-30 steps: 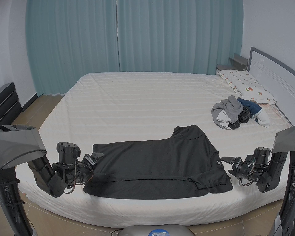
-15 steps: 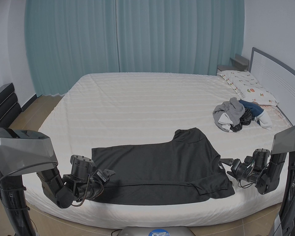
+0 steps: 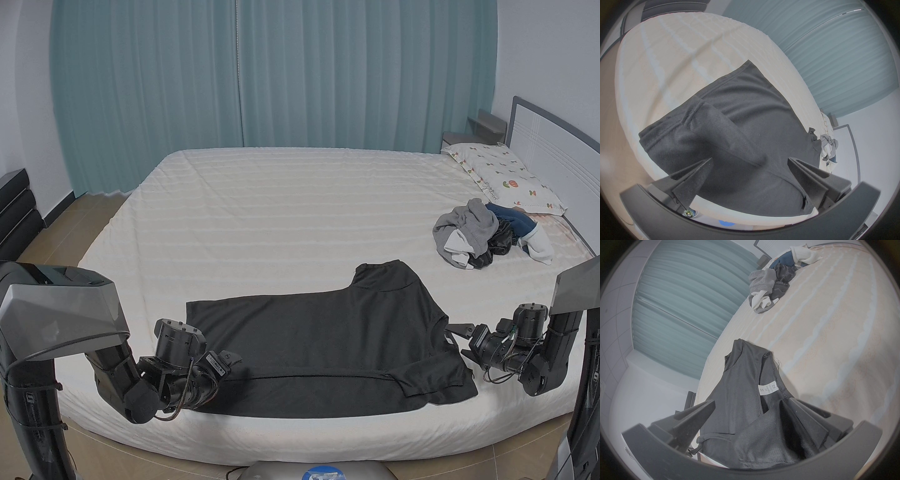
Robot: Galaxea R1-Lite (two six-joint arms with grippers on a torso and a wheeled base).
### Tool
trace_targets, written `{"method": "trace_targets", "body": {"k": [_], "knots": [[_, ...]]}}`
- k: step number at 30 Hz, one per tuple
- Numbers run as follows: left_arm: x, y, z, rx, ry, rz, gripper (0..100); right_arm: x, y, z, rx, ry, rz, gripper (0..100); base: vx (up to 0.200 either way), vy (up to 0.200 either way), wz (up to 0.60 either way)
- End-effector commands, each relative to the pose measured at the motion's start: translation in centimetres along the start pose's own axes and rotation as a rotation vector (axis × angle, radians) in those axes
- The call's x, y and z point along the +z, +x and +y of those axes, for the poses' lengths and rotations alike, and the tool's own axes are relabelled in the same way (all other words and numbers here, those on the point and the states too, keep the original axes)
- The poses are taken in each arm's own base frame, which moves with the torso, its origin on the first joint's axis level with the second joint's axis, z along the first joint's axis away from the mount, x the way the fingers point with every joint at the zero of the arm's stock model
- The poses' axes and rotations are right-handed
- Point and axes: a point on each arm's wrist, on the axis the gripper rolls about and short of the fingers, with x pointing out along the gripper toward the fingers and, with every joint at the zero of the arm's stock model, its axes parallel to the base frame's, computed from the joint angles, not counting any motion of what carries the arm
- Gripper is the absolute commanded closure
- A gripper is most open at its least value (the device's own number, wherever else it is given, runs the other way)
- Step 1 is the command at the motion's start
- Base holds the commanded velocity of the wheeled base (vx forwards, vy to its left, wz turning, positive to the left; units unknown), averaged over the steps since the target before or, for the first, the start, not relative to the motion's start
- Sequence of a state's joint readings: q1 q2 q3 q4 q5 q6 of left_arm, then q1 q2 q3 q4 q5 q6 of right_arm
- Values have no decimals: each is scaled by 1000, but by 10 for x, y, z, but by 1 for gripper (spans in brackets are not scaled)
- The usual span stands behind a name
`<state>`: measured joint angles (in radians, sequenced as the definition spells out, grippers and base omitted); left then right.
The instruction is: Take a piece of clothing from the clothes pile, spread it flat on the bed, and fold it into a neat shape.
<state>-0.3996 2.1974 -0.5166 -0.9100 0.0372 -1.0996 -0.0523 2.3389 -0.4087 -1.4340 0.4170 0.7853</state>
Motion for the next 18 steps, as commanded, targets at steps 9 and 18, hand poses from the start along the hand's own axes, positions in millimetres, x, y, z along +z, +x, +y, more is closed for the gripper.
{"method": "trace_targets", "body": {"k": [9,18], "knots": [[10,23,-9,63,0,-50,0,0,0,0,1,-3,0,0,0,0,0],[41,44,-12,61,-58,-179,0,-3,2,0,0,-8,10,0,0,0,0]]}}
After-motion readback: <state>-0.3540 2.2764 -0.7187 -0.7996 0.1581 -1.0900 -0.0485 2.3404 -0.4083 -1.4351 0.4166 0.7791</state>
